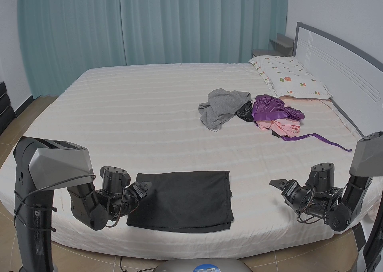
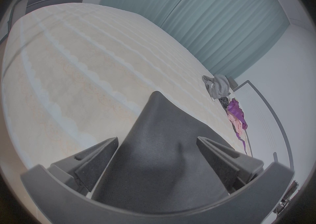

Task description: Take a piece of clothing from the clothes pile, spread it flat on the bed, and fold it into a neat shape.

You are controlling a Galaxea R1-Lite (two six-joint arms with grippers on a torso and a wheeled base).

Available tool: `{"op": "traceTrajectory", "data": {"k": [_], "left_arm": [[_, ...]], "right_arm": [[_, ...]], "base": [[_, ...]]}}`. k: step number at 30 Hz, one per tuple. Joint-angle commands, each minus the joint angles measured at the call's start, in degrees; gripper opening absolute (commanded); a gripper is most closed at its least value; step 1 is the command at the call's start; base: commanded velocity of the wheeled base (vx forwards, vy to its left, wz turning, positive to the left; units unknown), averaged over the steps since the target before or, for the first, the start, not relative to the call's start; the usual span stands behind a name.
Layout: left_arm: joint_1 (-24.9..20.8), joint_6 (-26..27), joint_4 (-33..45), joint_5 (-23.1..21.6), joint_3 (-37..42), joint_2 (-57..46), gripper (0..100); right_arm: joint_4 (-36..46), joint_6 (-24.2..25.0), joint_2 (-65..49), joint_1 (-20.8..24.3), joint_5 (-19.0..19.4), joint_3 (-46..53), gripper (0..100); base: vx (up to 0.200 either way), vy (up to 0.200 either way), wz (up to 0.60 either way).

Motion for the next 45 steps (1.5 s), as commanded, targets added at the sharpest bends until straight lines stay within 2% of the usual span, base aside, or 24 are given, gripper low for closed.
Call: {"op": "traceTrajectory", "data": {"k": [1,2,3,21,27,36,45], "left_arm": [[0.0,0.0,0.0,0.2,0.0,0.6,100],[0.0,0.0,0.0,0.3,0.0,0.6,100],[-0.1,0.0,-0.1,0.3,0.2,0.6,0],[-1.0,-0.6,-0.8,4.9,2.2,0.4,0],[-0.9,-0.9,-1.1,5.1,2.7,0.1,0],[-0.9,-4.6,-1.1,5.6,3.0,-0.1,0],[-0.9,-5.0,-1.1,5.6,3.0,-0.2,0]], "right_arm": [[0.0,0.0,0.2,0.0,0.0,0.0,100],[0.0,0.0,0.2,0.0,0.0,0.0,100],[0.0,0.0,0.2,0.0,0.0,0.0,100],[0.0,0.0,0.0,0.0,0.0,0.4,100],[0.0,0.0,0.0,-0.1,0.1,0.5,100],[0.0,0.0,0.1,-0.1,0.0,0.5,100],[0.0,0.0,0.1,-0.1,0.0,0.6,100]], "base": [[0.0,0.0,0.0],[0.0,0.0,0.0],[0.0,0.0,0.0],[0.0,0.0,0.0],[0.0,0.0,0.0],[0.0,0.0,0.0],[0.0,0.0,0.0]]}}
